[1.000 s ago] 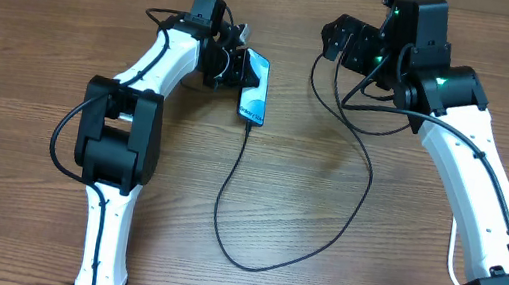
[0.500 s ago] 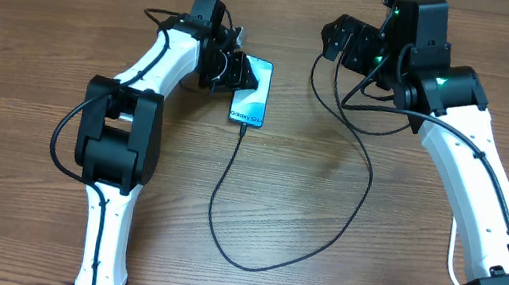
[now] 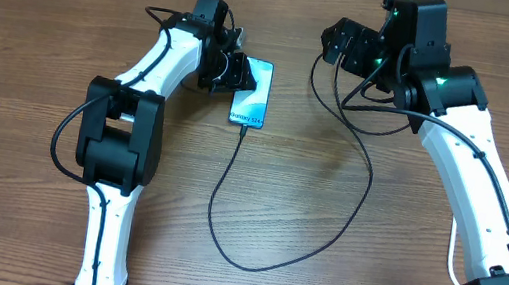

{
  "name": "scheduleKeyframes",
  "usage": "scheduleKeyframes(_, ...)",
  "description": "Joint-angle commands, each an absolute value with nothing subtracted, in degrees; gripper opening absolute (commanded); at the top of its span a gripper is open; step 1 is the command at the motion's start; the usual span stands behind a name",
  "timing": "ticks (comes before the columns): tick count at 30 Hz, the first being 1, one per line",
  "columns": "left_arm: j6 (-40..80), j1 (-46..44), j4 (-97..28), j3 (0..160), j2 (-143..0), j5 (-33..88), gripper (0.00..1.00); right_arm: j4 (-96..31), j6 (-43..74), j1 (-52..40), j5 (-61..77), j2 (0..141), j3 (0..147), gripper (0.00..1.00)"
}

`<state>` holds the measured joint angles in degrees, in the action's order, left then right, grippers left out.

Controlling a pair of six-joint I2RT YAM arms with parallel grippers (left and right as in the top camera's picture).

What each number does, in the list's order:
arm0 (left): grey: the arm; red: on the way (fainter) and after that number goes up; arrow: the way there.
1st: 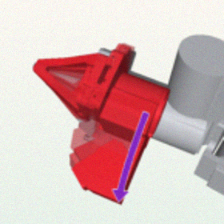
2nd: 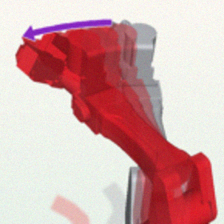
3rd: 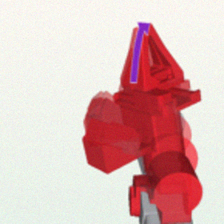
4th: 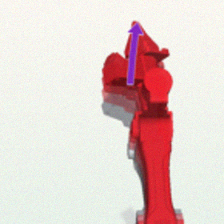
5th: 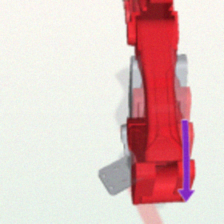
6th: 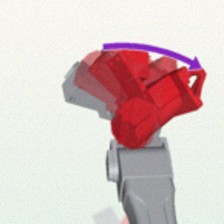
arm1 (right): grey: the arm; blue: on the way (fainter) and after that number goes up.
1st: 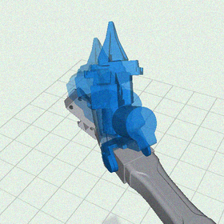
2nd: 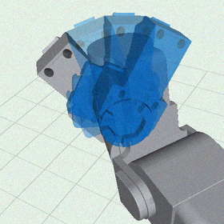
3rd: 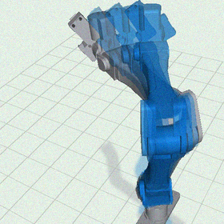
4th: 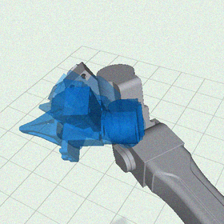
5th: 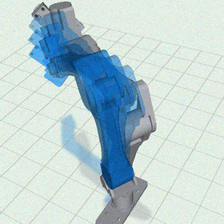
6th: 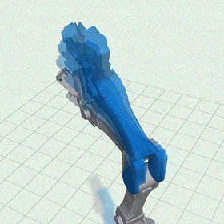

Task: Plug charger to phone and switch on socket
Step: 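Lower the phone flat onto the table with the left gripper and release, then move the right gripper over the white power strip's switches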

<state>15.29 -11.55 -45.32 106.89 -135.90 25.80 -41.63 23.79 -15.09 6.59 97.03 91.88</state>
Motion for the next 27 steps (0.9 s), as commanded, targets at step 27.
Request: scheduleKeyframes(27,11.0,-4.3,-58.4,128.9,-129.6,18.6,0.47,-51.9,23.6,2.0,13.2,97.4,96.4,1.00)
